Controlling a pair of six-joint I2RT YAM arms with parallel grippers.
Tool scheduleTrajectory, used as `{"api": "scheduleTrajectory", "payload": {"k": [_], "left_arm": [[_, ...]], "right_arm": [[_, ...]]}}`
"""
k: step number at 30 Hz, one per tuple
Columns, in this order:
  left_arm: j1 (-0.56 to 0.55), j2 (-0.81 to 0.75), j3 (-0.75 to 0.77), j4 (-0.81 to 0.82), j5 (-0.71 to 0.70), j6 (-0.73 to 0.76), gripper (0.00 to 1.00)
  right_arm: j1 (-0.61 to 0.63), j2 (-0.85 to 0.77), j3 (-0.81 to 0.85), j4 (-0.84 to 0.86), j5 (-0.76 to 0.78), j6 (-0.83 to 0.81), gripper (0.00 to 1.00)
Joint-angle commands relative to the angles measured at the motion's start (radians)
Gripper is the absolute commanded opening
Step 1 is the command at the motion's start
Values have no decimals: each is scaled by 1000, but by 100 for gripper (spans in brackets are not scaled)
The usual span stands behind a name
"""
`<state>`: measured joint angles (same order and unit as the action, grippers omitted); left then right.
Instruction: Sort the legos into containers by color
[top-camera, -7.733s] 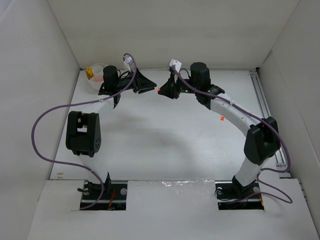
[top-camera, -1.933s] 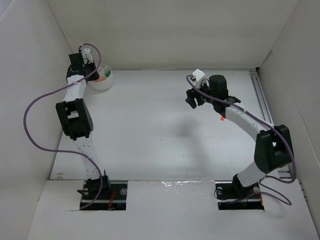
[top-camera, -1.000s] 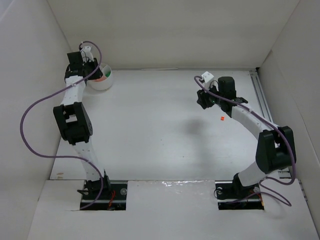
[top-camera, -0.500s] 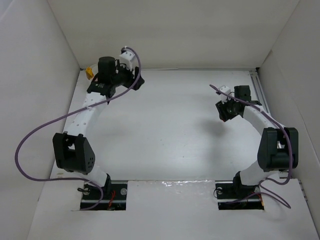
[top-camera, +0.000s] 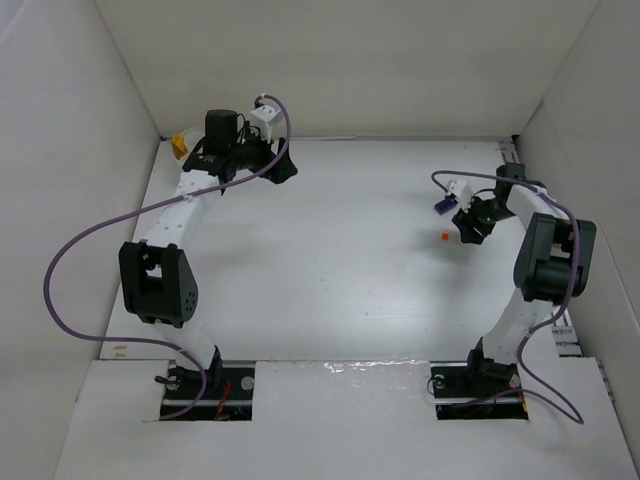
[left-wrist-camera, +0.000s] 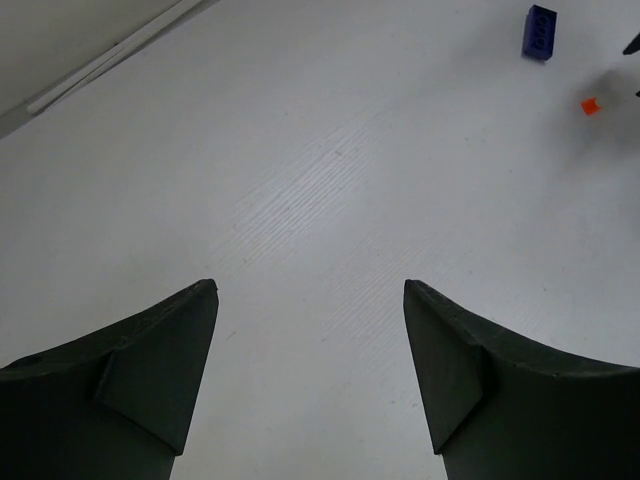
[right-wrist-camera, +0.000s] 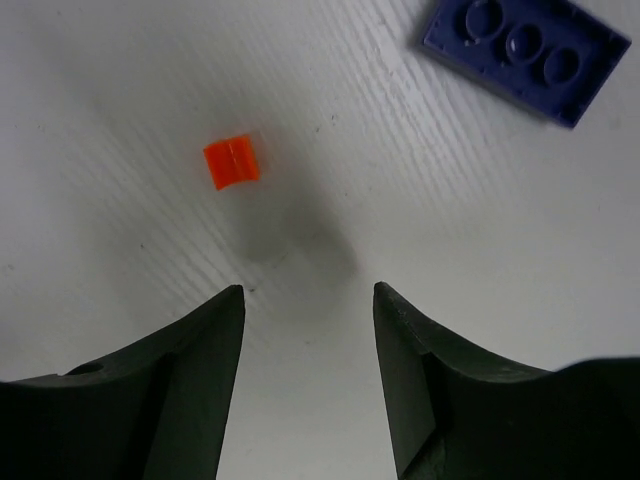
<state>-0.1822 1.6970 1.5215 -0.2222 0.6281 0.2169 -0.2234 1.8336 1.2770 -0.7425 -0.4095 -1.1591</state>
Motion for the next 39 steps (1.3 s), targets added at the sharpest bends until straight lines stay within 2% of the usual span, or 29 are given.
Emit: {"api": "scheduleTrajectory", "payload": {"k": [1, 5, 8, 13, 17, 26, 33, 37, 39], "left_arm": [[0, -2, 55, -9, 100, 38, 72], [0, -2, 37, 14, 110, -8, 75], [0, 9, 37, 36, 82, -43, 75], [0, 18, 37, 55, 41, -63, 75], [0, 27, 37, 55, 32, -63, 75], [0, 46, 65, 44, 22, -53, 75], [0, 55, 65, 34, 22, -40, 75], [0, 55, 65, 34, 22, -40, 75], [0, 55, 65, 34, 22, -40, 75]], "right_arm": [[1, 55, 99, -151, -112, -238, 60], [13, 113, 151, -196, -136, -281, 60], [53, 124, 160, -196, -137, -281, 55], [123, 124, 170, -163, -54, -196, 51], [157, 124, 170, -163, -32, -146, 52], [176, 164, 191, -185, -2, -100, 39], [176, 173, 211, -196, 32, -100, 39], [194, 182, 211, -196, 54, -100, 30], [194, 182, 200, -196, 54, -100, 22]]}}
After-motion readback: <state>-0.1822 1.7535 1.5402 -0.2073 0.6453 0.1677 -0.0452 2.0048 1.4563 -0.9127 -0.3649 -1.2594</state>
